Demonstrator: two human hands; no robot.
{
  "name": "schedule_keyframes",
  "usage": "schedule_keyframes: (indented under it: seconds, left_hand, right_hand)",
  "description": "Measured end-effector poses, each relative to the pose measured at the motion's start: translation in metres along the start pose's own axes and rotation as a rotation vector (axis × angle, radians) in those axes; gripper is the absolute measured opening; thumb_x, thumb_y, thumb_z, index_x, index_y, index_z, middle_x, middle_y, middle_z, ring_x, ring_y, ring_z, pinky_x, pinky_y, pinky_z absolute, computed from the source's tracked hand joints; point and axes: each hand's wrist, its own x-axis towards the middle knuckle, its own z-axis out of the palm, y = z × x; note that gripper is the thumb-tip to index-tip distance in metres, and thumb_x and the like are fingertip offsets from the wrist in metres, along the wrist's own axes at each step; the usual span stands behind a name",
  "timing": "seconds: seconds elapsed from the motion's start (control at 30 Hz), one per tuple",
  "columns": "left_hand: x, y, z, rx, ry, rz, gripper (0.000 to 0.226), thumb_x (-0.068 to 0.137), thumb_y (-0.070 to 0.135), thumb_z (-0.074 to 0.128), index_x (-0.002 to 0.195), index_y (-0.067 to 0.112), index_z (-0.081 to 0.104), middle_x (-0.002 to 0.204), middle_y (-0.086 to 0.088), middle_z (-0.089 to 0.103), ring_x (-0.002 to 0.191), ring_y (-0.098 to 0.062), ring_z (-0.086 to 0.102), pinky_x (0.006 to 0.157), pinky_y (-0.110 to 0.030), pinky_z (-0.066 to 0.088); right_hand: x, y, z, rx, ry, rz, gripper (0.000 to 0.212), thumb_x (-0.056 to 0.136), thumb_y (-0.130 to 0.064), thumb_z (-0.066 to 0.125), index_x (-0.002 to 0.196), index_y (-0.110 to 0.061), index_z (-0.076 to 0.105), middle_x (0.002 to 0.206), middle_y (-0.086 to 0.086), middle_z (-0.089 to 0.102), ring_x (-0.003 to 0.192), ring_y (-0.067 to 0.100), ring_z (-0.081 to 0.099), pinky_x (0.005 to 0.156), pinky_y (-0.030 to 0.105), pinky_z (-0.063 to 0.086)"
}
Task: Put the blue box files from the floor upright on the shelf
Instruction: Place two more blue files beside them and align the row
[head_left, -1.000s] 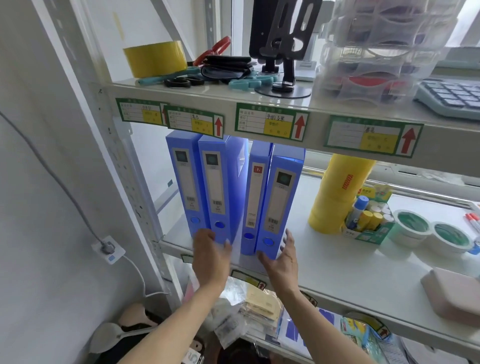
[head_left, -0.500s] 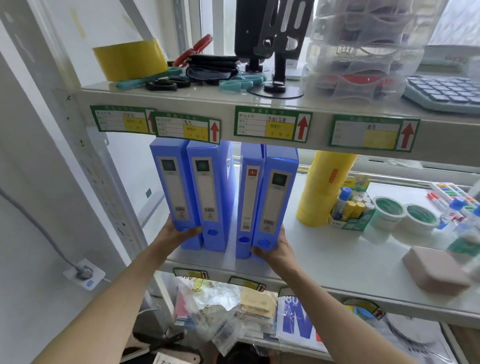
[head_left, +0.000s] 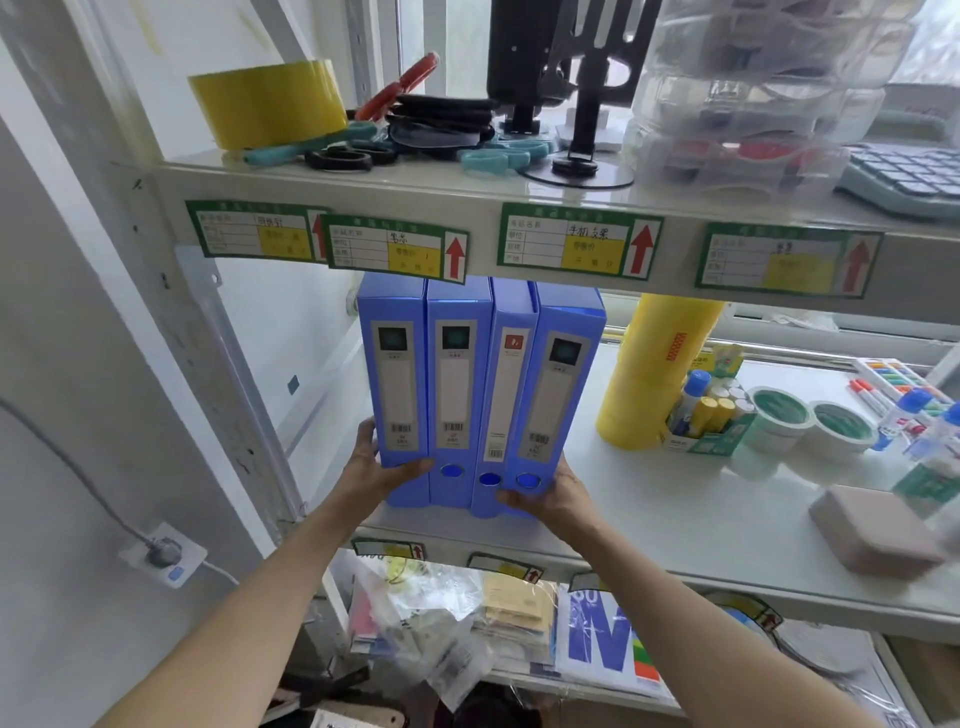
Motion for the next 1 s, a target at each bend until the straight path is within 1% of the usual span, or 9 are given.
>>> schedule_keyframes:
  seconds: [0.1,0.23,0.33,0.47,0.53,0.7,0.77,0.87,1.0]
  left_hand:
    - [0.004,0.001,0.001,0.021,0.028,0.038,0.074,0.080,0.014,0.076,0.138,0.020,0.030,0.108,0.017,0.058,0.095,0.005,0.059,0.082,-0.020,0.052]
    - [0.008,-0.001,0.004,0.044,0.076,0.057,0.074,0.079,0.016,0.078,0.136,0.018,0.030,0.107,0.019,0.054,0.095,0.006,0.057,0.081,-0.017,0.055]
    - [0.009,-0.004,0.006,0.035,0.084,0.057,0.076,0.079,0.016,0.077,0.137,0.019,0.029,0.111,0.013,0.055,0.095,0.004,0.058,0.064,-0.005,0.053]
    - [0.012,-0.009,0.005,0.040,0.090,0.089,0.076,0.077,0.015,0.079,0.140,0.018,0.036,0.124,0.004,0.059,0.109,-0.009,0.061,0.065,-0.003,0.053]
    - [0.014,-0.011,0.003,0.036,0.085,0.080,0.073,0.077,0.017,0.079,0.139,0.018,0.041,0.130,-0.002,0.060,0.114,-0.015,0.061,0.065,-0.005,0.054]
    - [0.012,-0.010,0.004,0.029,0.080,0.079,0.073,0.078,0.015,0.078,0.140,0.017,0.041,0.130,-0.003,0.060,0.110,-0.013,0.061,0.063,-0.003,0.052]
    - [0.010,-0.009,0.002,0.025,0.081,0.079,0.075,0.077,0.016,0.080,0.140,0.018,0.040,0.131,-0.003,0.060,0.111,-0.013,0.061,0.064,-0.003,0.053]
    - [0.007,-0.003,0.000,0.009,0.097,0.081,0.079,0.075,0.017,0.080,0.141,0.020,0.037,0.130,-0.001,0.060,0.105,-0.003,0.061,0.064,-0.005,0.054]
    - [0.001,0.015,0.001,0.018,0.133,0.121,0.079,0.077,0.012,0.078,0.142,0.016,0.034,0.115,0.005,0.061,0.095,0.002,0.060,0.058,-0.001,0.051]
  right_hand:
    - [-0.001,-0.002,0.001,-0.047,0.047,0.003,0.080,0.060,-0.041,0.088,0.128,-0.032,0.048,0.105,-0.019,0.068,0.099,0.011,0.066,0.088,0.040,0.058]
    - [0.000,-0.004,0.003,-0.112,0.141,-0.047,0.072,0.067,-0.041,0.087,0.127,-0.029,0.048,0.097,-0.019,0.066,0.089,0.012,0.064,0.080,0.036,0.058]
    - [-0.001,-0.005,0.004,-0.109,0.149,-0.057,0.072,0.068,-0.038,0.087,0.128,-0.027,0.048,0.098,-0.019,0.064,0.089,0.013,0.064,0.080,0.037,0.058]
    - [-0.002,-0.005,0.003,-0.095,0.155,-0.064,0.083,0.067,-0.038,0.087,0.135,-0.026,0.040,0.103,-0.019,0.063,0.096,0.015,0.065,0.083,0.039,0.059]
    - [-0.002,-0.006,0.002,-0.099,0.148,-0.071,0.083,0.069,-0.039,0.086,0.136,-0.026,0.040,0.105,-0.019,0.063,0.097,0.015,0.064,0.084,0.040,0.058]
    - [-0.003,-0.009,-0.003,-0.054,0.111,-0.049,0.086,0.067,-0.037,0.088,0.136,-0.029,0.038,0.116,-0.012,0.065,0.104,0.016,0.064,0.089,0.048,0.058]
    - [-0.006,-0.011,-0.004,-0.051,0.108,-0.040,0.091,0.064,-0.043,0.087,0.138,-0.031,0.035,0.118,-0.011,0.065,0.106,0.017,0.064,0.089,0.050,0.058]
    - [-0.009,-0.012,-0.008,-0.041,0.111,-0.033,0.110,0.054,-0.061,0.082,0.145,-0.035,0.025,0.128,-0.007,0.064,0.112,0.023,0.064,0.093,0.052,0.055]
    - [-0.011,-0.014,-0.016,-0.029,0.113,-0.034,0.126,0.048,-0.077,0.076,0.150,-0.043,0.011,0.146,0.000,0.052,0.124,0.028,0.059,0.096,0.054,0.052]
